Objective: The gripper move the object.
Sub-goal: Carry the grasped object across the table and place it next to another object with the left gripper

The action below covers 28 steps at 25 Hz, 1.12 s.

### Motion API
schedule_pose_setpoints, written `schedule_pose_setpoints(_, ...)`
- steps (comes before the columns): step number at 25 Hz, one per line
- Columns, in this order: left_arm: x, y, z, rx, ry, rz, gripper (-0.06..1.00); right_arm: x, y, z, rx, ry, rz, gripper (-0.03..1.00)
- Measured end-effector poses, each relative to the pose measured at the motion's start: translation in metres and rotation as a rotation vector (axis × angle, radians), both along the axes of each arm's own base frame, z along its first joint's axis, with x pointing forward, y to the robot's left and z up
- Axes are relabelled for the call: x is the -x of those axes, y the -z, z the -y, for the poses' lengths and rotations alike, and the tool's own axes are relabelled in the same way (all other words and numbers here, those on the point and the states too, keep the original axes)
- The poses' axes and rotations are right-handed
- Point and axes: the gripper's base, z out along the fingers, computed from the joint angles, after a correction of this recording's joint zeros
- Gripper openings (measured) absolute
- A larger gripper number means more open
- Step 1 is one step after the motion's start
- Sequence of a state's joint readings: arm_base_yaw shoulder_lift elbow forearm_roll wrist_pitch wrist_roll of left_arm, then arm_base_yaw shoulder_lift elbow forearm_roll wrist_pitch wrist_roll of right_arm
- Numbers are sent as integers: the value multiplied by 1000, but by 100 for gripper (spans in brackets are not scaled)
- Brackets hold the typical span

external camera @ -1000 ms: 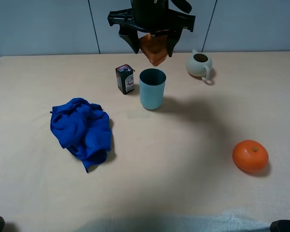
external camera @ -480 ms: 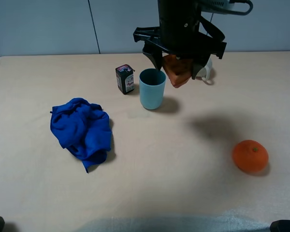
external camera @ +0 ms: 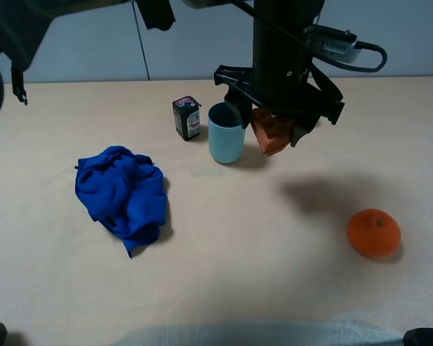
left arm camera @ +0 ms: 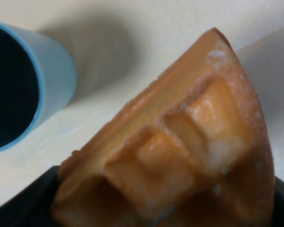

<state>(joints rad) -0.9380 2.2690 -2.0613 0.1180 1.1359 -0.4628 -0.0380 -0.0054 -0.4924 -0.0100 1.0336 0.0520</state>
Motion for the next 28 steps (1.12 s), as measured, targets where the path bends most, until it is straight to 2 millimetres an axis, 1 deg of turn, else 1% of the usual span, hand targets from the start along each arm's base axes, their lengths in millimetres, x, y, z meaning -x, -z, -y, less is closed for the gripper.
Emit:
schedule_pose_setpoints(9, -6, 28, 9, 1, 33, 8, 73, 0, 0, 0, 0, 0, 0, 69)
schedule_pose_setpoints(10, -6, 28, 9, 1, 33, 8, 73, 0, 0, 0, 0, 0, 0, 69)
schedule_pose_setpoints(25, -15, 80, 21, 6, 54, 13, 73, 0, 0, 0, -1, -1, 0, 69)
schedule_pose_setpoints(28, -16, 85, 23, 12, 56, 18, 73, 0, 0, 0, -1, -1, 0, 69)
